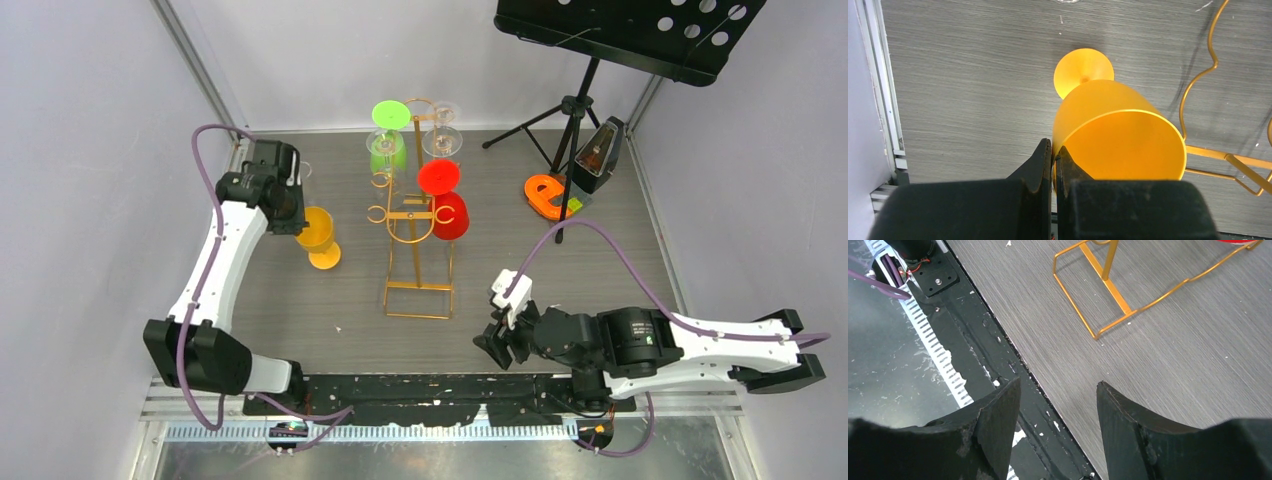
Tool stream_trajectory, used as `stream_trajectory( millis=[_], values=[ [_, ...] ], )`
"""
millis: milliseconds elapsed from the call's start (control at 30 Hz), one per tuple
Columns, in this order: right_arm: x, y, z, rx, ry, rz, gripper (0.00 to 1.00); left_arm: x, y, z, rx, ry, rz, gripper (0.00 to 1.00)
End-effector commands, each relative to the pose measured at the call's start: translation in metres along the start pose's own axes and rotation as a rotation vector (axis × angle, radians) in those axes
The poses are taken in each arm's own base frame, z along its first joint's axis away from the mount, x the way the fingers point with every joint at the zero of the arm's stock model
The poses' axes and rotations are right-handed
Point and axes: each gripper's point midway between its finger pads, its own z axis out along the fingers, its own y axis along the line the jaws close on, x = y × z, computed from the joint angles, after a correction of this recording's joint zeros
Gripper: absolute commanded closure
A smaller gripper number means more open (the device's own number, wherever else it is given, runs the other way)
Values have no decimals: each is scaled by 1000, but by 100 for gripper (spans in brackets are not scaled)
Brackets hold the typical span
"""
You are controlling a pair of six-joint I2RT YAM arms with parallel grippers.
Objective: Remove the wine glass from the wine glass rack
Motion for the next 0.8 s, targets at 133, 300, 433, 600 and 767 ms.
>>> stream_trajectory(
  millis=[133, 300, 433, 600, 767],
  values=[
    [-9, 9, -2, -47, -59, 81, 37, -23, 17, 18, -7, -19, -82, 100],
    [-5, 12, -1, -62, -52, 97, 37, -24, 25, 37, -20, 25, -122, 100],
    [-2, 12, -2, -67, -53, 112, 37, -23, 32, 50, -20, 45, -162, 100],
    [4, 10, -1, -66, -50, 122, 36, -20, 37, 59, -36, 55, -183, 100],
    [3, 7, -2, -50, -56, 124, 33, -18, 40, 58, -45, 60, -185, 80]
  ],
)
